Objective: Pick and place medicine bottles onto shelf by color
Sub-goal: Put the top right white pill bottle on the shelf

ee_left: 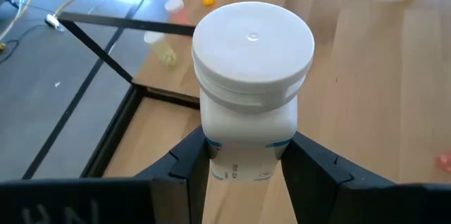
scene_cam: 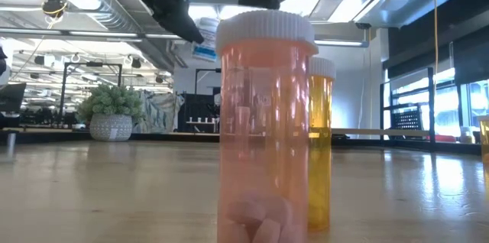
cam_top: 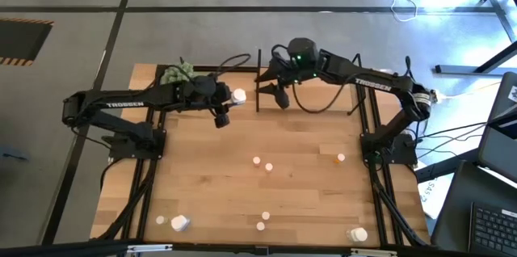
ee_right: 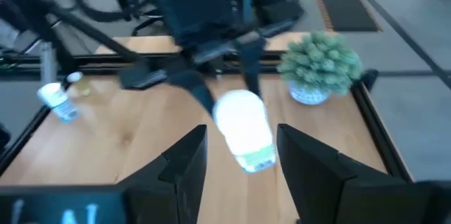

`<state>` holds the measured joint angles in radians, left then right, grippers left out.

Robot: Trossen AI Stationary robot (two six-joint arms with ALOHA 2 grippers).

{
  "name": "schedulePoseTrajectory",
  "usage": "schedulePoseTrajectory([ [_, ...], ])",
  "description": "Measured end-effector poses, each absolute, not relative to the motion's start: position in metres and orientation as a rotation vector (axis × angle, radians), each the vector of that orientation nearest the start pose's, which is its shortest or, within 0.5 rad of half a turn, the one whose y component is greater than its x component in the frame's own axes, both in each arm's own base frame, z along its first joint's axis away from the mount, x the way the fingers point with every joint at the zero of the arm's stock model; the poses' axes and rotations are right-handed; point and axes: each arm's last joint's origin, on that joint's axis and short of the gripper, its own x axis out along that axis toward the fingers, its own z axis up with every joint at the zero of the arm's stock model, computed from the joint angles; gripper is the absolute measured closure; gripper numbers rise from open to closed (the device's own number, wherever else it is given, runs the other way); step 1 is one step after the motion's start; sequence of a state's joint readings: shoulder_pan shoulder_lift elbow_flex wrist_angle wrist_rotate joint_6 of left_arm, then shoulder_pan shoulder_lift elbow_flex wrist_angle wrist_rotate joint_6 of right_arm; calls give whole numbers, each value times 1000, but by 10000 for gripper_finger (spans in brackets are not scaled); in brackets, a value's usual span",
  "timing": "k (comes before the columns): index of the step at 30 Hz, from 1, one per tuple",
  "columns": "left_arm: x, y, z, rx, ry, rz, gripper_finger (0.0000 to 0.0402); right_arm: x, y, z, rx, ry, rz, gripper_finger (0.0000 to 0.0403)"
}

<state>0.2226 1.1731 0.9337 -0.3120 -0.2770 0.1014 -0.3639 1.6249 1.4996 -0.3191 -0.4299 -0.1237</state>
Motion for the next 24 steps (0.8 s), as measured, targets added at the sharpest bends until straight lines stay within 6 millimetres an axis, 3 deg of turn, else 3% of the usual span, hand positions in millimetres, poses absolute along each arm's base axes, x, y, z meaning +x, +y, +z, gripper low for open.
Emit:
schedulePoseTrajectory([
  [8, 243, 62, 301, 103, 549, 482, 262, 354, -120, 351, 22, 427, 96, 227],
  [14, 243, 60, 301, 105, 551, 479, 262, 355, -120, 350, 59, 427, 62, 198],
  [24, 243, 60, 301, 110, 551, 480, 262, 360, -114, 346, -54, 421, 173, 193],
])
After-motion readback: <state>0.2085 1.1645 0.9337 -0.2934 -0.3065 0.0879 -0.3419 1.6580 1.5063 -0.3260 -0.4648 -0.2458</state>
